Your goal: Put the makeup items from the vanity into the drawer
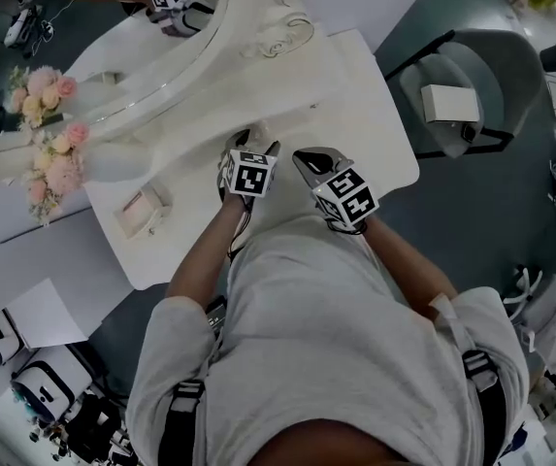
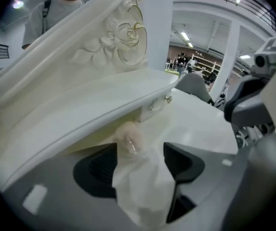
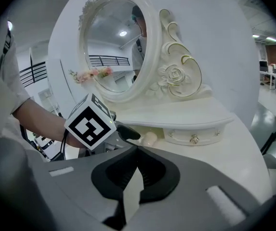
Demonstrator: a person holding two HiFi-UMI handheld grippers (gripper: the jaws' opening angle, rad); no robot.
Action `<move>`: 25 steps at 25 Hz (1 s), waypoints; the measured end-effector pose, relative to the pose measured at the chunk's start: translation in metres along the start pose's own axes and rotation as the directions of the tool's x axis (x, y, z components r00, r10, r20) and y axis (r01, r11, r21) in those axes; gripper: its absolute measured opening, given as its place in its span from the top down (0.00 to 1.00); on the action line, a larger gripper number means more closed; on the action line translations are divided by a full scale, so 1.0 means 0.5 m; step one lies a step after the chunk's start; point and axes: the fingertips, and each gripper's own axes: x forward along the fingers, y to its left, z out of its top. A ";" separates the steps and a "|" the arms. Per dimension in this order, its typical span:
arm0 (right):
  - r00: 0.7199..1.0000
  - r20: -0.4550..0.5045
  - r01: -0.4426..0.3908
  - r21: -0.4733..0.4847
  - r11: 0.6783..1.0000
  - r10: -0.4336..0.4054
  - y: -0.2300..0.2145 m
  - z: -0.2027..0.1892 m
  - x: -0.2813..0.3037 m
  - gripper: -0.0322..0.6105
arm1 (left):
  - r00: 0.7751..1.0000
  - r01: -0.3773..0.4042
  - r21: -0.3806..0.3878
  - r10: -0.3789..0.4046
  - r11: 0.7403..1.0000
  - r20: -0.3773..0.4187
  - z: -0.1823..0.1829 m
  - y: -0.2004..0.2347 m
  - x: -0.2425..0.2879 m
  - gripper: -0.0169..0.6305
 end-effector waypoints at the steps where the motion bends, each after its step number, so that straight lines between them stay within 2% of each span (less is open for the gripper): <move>1: 1.000 0.000 0.006 0.005 1.000 -0.006 -0.006 -0.001 -0.002 0.95 | 1.000 -0.004 -0.001 0.004 1.000 -0.006 0.000 0.001 0.010 0.51; 5: 1.000 -0.002 0.024 0.018 1.000 -0.024 -0.022 -0.007 -0.012 0.95 | 1.000 -0.019 -0.019 0.019 1.000 -0.016 0.001 0.007 0.037 0.51; 7: 1.000 -0.004 0.028 0.019 0.999 -0.028 -0.023 -0.009 -0.013 0.95 | 1.000 -0.029 -0.032 0.028 0.999 -0.003 0.006 0.014 0.039 0.63; 10: 1.000 -0.006 0.027 0.017 0.999 -0.027 -0.019 -0.010 -0.012 0.95 | 1.000 -0.012 -0.021 0.012 1.000 0.001 0.005 0.015 0.036 0.71; 19: 1.000 -0.012 -0.009 -0.010 1.000 0.009 0.024 0.004 0.011 0.95 | 1.000 0.002 0.030 -0.003 1.000 0.028 -0.002 0.030 -0.020 0.73; 25: 0.998 -0.021 -0.060 -0.030 0.998 0.059 0.066 0.008 0.043 0.95 | 1.000 -0.010 0.036 0.010 0.999 0.020 -0.047 0.040 -0.061 0.73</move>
